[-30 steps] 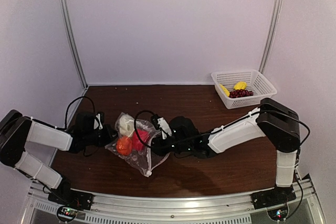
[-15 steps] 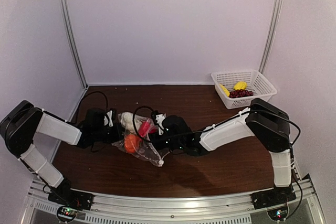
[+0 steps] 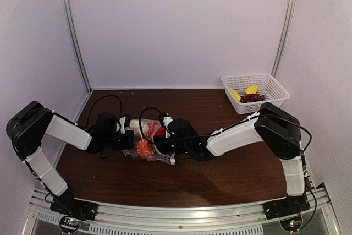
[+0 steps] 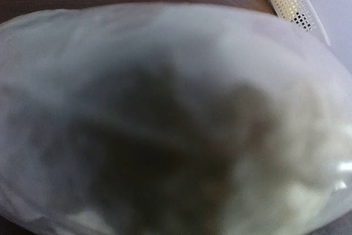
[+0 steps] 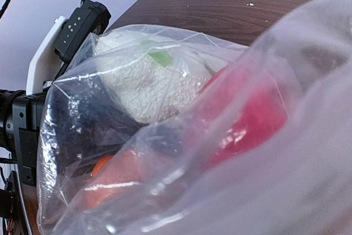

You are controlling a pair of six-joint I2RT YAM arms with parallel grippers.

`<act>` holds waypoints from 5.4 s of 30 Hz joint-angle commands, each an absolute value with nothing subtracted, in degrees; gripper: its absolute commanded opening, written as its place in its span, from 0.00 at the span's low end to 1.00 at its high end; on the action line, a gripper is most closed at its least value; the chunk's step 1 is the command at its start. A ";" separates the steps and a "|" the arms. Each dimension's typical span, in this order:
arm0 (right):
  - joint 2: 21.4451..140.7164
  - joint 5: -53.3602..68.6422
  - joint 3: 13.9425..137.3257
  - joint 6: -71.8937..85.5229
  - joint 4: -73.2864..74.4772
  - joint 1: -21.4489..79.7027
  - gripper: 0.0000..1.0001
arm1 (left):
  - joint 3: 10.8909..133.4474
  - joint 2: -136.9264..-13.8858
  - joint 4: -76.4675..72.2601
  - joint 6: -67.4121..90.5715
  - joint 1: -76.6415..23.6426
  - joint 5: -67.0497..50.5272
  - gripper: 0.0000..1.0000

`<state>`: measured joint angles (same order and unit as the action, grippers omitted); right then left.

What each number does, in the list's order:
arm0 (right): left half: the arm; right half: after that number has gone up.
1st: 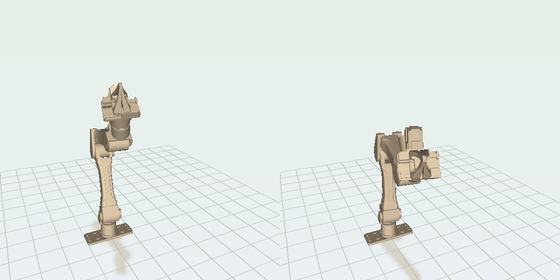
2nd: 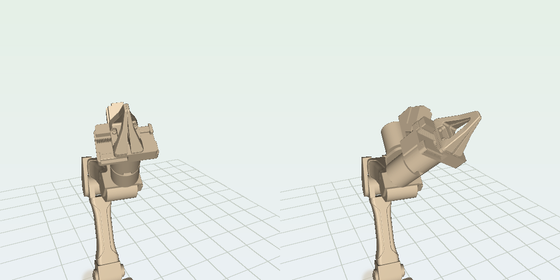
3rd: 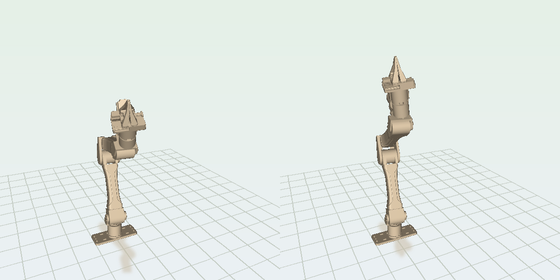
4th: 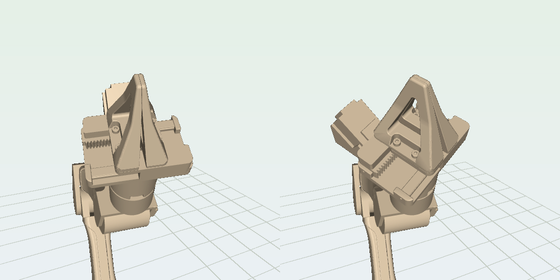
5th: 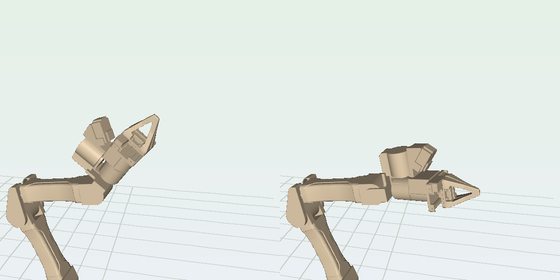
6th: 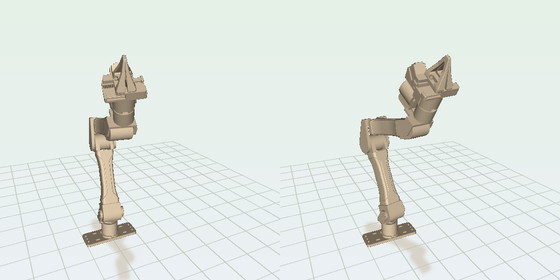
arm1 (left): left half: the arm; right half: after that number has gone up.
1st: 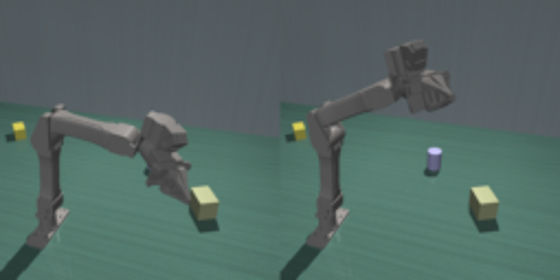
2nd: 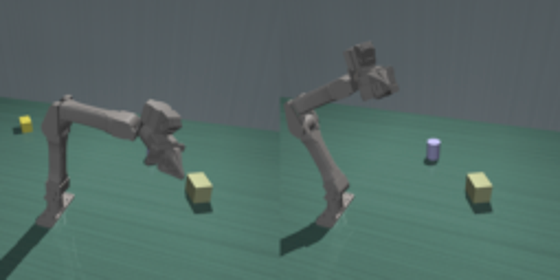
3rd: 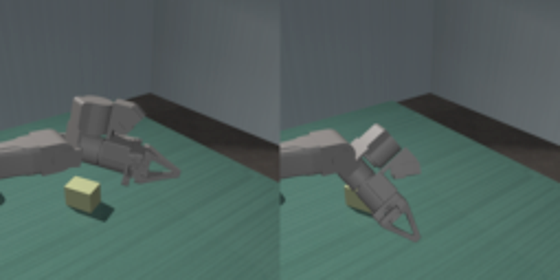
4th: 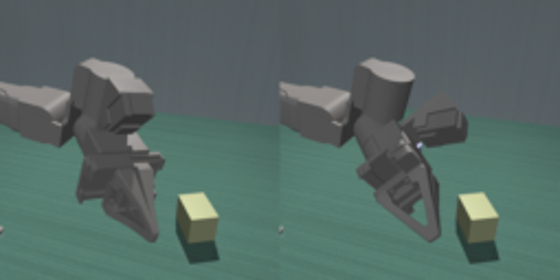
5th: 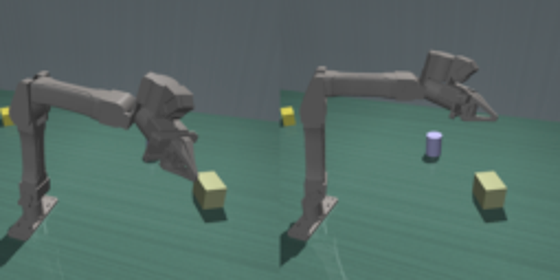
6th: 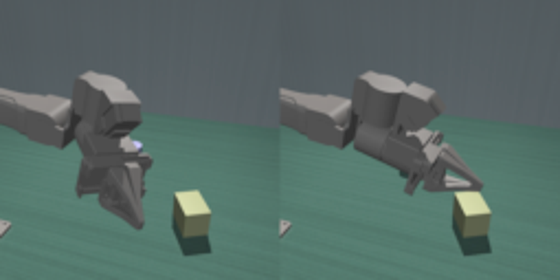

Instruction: Open the zip-top bag and remove the fake food

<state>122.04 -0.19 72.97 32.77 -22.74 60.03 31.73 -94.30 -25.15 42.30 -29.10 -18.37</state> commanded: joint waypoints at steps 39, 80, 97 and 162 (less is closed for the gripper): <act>114.96 8.40 61.72 27.52 -25.31 62.28 0.67 | 29.12 -92.48 -25.77 44.57 -25.86 -23.37 0.00; 78.67 14.39 39.39 22.91 -16.40 33.08 0.66 | 29.62 -90.48 -20.25 42.06 -19.95 -22.09 0.00; 102.68 11.07 69.94 24.25 -15.88 5.79 0.71 | 30.23 -91.40 -21.59 42.23 -19.95 -23.12 0.00; 97.76 16.51 47.07 24.50 -24.99 52.05 0.35 | 28.19 -87.72 -21.66 41.93 -19.95 -23.04 0.00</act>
<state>94.32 16.71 43.42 22.76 -22.28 50.52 29.12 -88.90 -19.68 42.89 -20.29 -23.18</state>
